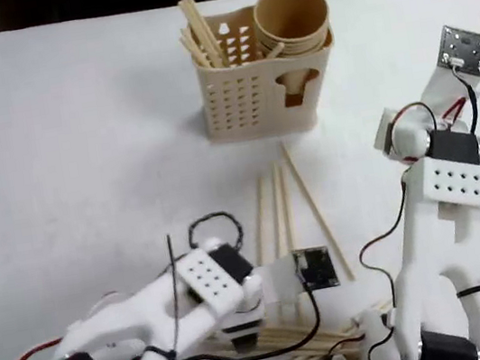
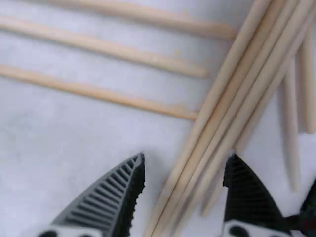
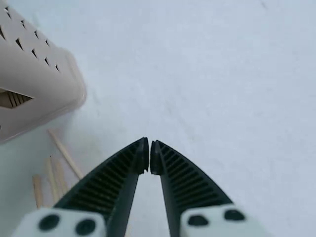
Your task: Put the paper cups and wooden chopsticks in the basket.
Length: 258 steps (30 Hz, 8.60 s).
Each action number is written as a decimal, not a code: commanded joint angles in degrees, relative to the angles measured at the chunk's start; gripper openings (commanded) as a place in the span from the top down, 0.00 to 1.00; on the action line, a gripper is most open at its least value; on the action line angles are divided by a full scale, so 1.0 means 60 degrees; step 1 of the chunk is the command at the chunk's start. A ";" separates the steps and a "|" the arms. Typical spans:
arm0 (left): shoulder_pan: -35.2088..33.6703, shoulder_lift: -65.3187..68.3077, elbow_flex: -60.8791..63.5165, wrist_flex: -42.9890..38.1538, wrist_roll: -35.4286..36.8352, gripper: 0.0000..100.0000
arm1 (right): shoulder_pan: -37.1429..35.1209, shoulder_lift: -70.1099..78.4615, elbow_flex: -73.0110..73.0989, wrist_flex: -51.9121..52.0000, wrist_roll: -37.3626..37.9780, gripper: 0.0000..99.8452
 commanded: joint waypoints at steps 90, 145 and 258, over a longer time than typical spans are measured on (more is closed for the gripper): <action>-0.1106 0.3568 -0.2857 0.0410 0.1407 0.93 | 0.0110 -0.0330 0.0132 -0.0198 0.0000 0.98; -0.5018 -0.6264 -0.3209 0.0630 0.2593 0.98 | 0.0066 -0.0315 0.0791 -0.1033 0.0000 0.98; -0.8256 -1.0454 0.2300 -0.1714 0.3766 0.80 | -0.6938 -0.0300 0.3150 -0.1780 0.1040 0.68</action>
